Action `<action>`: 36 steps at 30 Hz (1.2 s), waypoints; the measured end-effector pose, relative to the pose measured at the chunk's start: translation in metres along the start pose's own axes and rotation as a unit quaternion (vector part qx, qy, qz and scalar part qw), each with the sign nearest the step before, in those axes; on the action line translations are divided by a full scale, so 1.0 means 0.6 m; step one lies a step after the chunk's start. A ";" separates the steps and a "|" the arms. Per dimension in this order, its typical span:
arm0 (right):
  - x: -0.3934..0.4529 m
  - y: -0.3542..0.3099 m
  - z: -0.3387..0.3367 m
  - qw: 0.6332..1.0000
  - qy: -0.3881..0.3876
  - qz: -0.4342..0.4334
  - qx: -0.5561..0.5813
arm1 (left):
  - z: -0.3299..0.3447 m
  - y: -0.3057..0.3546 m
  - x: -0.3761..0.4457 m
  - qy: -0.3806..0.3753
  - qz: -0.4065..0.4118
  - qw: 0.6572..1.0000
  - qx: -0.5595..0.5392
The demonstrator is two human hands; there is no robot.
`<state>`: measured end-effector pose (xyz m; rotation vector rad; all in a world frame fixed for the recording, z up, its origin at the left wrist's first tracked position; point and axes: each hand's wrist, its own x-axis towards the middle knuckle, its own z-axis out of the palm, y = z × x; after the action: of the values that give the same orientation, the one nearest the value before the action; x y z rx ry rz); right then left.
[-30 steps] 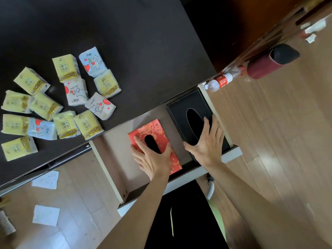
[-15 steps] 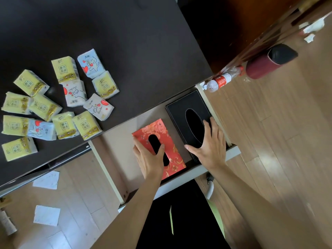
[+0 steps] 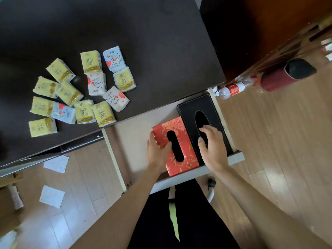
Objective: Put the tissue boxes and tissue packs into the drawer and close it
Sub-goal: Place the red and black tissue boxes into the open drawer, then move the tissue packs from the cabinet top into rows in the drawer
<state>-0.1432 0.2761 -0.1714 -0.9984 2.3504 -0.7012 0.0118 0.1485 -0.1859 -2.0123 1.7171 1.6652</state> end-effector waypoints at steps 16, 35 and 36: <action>0.211 -0.351 0.082 0.984 -0.061 -0.126 0.110 | -0.359 0.048 0.047 0.107 0.095 0.984 -0.106; 0.386 -0.659 0.360 0.981 -0.077 -0.154 -0.093 | -0.641 0.052 0.360 0.223 0.076 0.953 0.192; 0.392 -0.661 0.369 0.979 -0.071 -0.147 -0.121 | -0.640 0.050 0.366 0.220 0.086 0.951 0.196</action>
<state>0.0469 -0.1978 -0.1457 -1.4727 2.2226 -0.4360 0.2128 -0.2454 -0.1554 -2.1855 2.1978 0.8271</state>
